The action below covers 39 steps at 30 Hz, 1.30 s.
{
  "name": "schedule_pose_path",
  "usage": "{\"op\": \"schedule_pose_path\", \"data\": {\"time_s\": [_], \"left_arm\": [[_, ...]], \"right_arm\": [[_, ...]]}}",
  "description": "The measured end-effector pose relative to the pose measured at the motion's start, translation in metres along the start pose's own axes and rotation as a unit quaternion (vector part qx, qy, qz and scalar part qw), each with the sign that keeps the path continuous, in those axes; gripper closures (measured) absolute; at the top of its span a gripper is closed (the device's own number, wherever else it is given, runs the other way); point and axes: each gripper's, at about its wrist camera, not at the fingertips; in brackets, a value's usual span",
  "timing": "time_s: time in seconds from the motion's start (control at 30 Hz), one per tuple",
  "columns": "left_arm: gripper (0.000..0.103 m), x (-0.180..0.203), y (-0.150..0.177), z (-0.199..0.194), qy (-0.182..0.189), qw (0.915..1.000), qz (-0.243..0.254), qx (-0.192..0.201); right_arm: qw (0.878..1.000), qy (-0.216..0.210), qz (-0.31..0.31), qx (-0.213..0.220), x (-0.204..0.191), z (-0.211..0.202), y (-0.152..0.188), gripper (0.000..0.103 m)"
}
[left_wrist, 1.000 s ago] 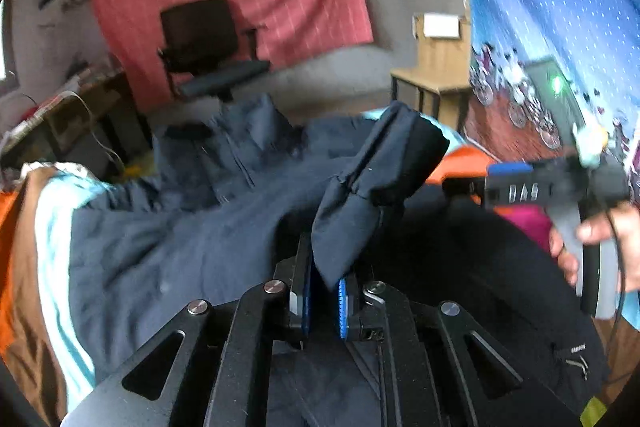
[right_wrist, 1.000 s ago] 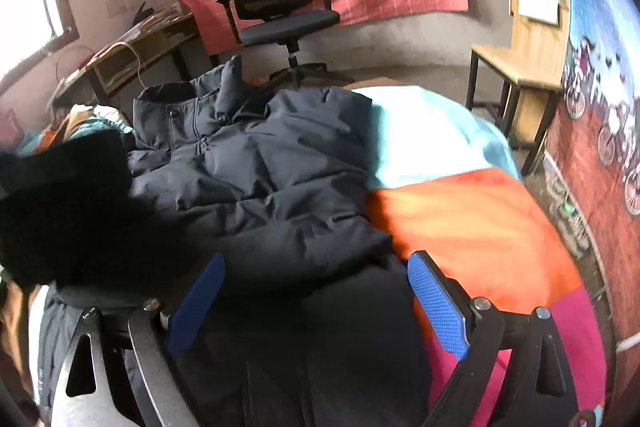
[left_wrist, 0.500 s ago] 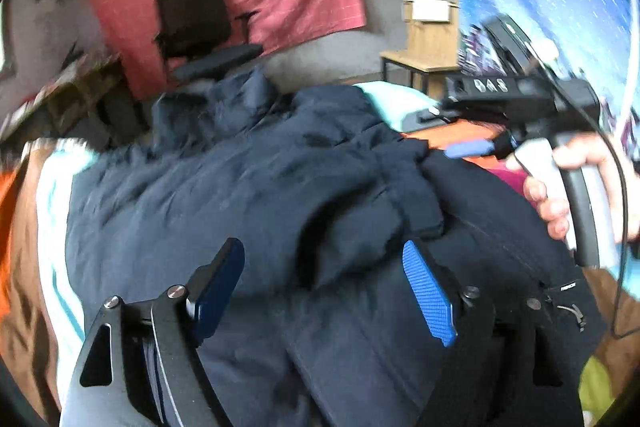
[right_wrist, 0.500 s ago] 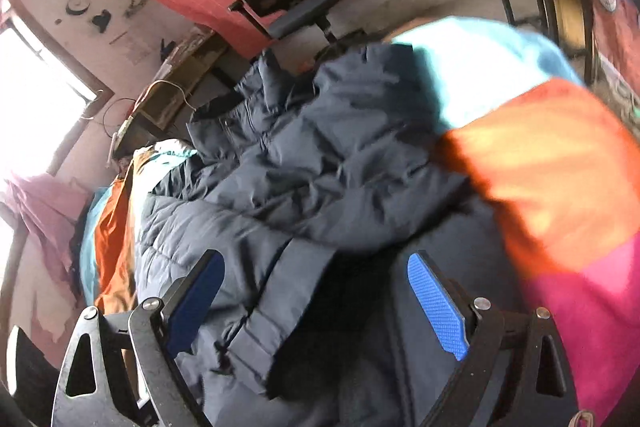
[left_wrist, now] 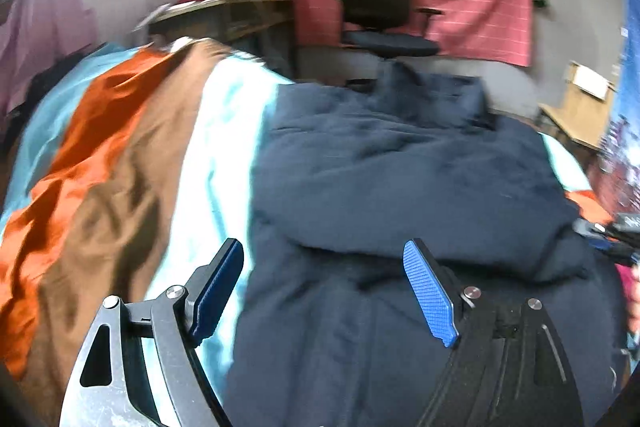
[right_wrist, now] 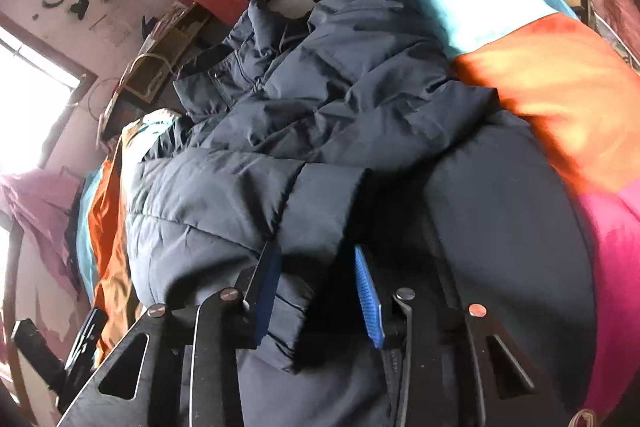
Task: Fold large clothes
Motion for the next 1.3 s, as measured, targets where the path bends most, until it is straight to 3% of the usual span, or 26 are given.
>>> {"op": "schedule_pose_path", "data": {"time_s": [0.03,0.13,0.33,0.43,0.47,0.57,0.63,0.7,0.87,1.03,1.3], "left_arm": [[0.025,-0.008,-0.004,0.004,-0.013,0.9998,-0.012,-0.005],[0.025,-0.026,-0.008,0.013,-0.035,0.9986,-0.037,-0.017],[0.025,-0.037,-0.026,0.034,-0.051,0.9976,-0.043,-0.02],[0.025,-0.036,-0.037,0.05,-0.055,0.9973,-0.04,-0.027],[0.025,-0.035,-0.041,0.055,-0.058,0.9973,-0.034,-0.028],[0.025,-0.028,-0.048,0.07,-0.065,0.9971,-0.014,-0.036],[0.025,-0.024,-0.048,0.078,-0.064,0.9971,-0.002,-0.041],[0.025,-0.021,-0.045,0.085,-0.057,0.9972,0.007,-0.047],[0.025,-0.015,-0.034,0.105,-0.054,0.9962,0.021,-0.065],[0.025,-0.016,-0.022,0.118,-0.032,0.9967,0.013,-0.073],[0.015,-0.028,-0.013,0.129,-0.002,0.9968,-0.01,-0.079]], "right_arm": [[1.0,0.01,-0.003,0.003,-0.003,-0.001,-0.001,0.095],[0.999,0.02,-0.023,0.025,-0.014,-0.014,-0.007,0.098],[0.989,0.065,-0.071,0.113,-0.04,-0.051,-0.031,0.098],[0.985,0.09,-0.083,0.124,-0.047,-0.049,-0.041,0.098],[0.982,0.116,-0.092,0.119,-0.05,-0.041,-0.044,0.096],[0.96,0.22,-0.119,0.127,-0.06,-0.02,-0.042,0.095],[0.948,0.253,-0.135,0.138,-0.061,-0.014,-0.038,0.085],[0.936,0.278,-0.155,0.149,-0.064,-0.008,-0.032,0.084],[0.941,0.23,-0.223,0.107,-0.077,0.022,-0.025,0.084],[0.925,0.256,-0.275,0.057,-0.077,0.07,-0.015,0.084],[0.925,0.249,-0.284,0.033,-0.064,0.096,-0.011,0.084]]}}
Point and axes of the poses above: each gripper's, at about its wrist camera, not at the fingertips, and z roughly the way its jaws point, x to its right, y to its underside, and after that the axes turned 7 degrees about -x, right-handed
